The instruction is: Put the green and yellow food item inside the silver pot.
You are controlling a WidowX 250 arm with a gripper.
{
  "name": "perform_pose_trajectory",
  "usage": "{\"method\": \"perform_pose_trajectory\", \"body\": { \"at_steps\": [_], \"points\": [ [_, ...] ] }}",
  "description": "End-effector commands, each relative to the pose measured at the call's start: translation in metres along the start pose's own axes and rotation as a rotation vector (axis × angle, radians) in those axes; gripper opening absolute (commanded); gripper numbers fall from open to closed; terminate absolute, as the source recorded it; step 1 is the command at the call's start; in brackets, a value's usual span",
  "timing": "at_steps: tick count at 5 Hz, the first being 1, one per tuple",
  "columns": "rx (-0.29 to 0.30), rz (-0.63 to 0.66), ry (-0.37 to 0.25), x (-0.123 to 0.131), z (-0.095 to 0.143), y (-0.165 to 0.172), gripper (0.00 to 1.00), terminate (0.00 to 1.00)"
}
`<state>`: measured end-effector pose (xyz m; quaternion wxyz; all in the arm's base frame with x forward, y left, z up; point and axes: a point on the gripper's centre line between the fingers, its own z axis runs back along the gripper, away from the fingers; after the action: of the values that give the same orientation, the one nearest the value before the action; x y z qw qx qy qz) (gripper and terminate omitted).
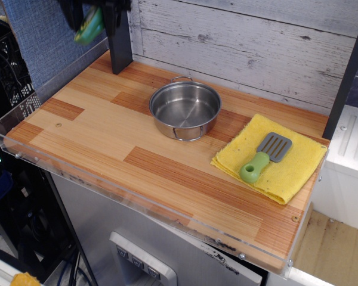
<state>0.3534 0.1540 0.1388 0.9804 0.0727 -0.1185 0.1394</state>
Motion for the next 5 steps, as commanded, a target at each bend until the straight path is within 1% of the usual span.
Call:
{"method": "perform_pose_trajectory", "body": {
  "at_steps": [1, 2, 3, 4, 5],
  "points": [
    [-0.176, -0.196, 0.016, 0.002, 0.013, -0.095, 0.0, 0.0],
    [-0.21, -0.241, 0.055, -0.004, 0.003, -0.124, 0.0, 0.0],
    [-0.204, -0.267, 0.085, -0.01, -0.007, -0.137, 0.0, 0.0],
    [-0.159, -0.257, 0.095, -0.016, -0.009, -0.13, 0.0, 0.0],
    [-0.127, -0.228, 0.109, -0.02, -0.013, -0.113, 0.0, 0.0]
  ]
}}
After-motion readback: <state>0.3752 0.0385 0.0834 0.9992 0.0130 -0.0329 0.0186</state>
